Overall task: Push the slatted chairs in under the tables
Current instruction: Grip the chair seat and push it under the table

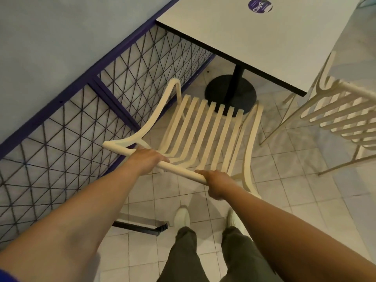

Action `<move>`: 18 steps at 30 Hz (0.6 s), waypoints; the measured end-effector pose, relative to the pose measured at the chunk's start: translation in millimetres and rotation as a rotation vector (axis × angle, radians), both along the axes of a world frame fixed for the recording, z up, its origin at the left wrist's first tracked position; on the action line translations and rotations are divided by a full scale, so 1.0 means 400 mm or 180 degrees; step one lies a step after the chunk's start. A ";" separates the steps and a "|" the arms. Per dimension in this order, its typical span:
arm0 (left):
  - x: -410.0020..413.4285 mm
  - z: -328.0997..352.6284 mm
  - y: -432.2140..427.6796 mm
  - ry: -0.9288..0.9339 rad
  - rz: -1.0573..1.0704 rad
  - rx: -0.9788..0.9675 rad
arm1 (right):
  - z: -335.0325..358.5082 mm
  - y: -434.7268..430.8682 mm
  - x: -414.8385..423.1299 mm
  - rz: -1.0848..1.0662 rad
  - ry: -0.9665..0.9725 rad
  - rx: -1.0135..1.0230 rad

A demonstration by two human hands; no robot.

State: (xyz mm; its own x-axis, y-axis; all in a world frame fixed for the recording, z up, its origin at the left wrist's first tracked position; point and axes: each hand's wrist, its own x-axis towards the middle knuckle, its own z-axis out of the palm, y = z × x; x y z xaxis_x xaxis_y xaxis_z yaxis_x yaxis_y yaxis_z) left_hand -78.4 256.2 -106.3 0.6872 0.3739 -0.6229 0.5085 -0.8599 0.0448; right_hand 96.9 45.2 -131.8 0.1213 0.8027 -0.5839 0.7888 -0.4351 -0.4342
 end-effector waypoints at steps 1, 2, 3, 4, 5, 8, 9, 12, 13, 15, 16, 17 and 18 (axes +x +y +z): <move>-0.001 0.002 0.003 -0.0019 -0.0049 0.0064 | 0.002 0.001 -0.002 -0.0016 0.0004 0.0009; -0.001 0.003 0.005 -0.0036 -0.0108 0.0126 | 0.003 0.001 -0.001 -0.0021 0.0011 0.0022; -0.003 0.001 0.005 -0.0046 -0.0166 0.0166 | 0.003 0.000 0.002 -0.0033 0.0032 0.0041; -0.006 0.000 0.004 -0.0047 -0.0210 0.0198 | 0.004 -0.005 0.003 -0.0068 0.0054 0.0066; -0.008 0.000 0.003 -0.0034 -0.0225 0.0219 | 0.004 -0.011 0.005 -0.0110 0.0074 0.0094; -0.013 0.003 0.018 0.0067 -0.0182 -0.0002 | 0.005 -0.040 0.020 -0.0234 0.0170 0.0040; -0.014 0.004 0.026 0.0076 -0.0162 -0.0097 | 0.005 -0.052 0.025 -0.0264 0.0158 0.0005; -0.019 0.008 0.049 0.0130 -0.0122 -0.0232 | 0.001 -0.083 0.038 -0.0329 0.0035 -0.0105; -0.021 0.007 0.054 0.0136 -0.0117 -0.0213 | 0.000 -0.087 0.039 -0.0348 0.0016 -0.0119; -0.028 0.004 0.058 0.0120 -0.0130 -0.0151 | 0.000 -0.087 0.040 -0.0328 0.0016 -0.0151; -0.031 0.002 0.057 0.0109 -0.0131 -0.0123 | 0.000 -0.084 0.041 -0.0274 0.0016 -0.0165; -0.033 -0.002 0.055 0.0103 -0.0134 -0.0095 | 0.000 -0.081 0.044 -0.0213 0.0015 -0.0173; -0.034 -0.005 0.053 0.0105 -0.0127 -0.0060 | -0.001 -0.080 0.047 -0.0156 0.0008 -0.0184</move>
State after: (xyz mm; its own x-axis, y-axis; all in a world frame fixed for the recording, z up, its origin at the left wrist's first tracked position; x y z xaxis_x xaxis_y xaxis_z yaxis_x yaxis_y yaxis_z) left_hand -92.0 277.4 -108.3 0.6804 0.3345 -0.6520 0.4752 -0.8787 0.0450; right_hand 115.9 13.3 -132.1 0.1581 0.7608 -0.6295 0.7649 -0.4975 -0.4092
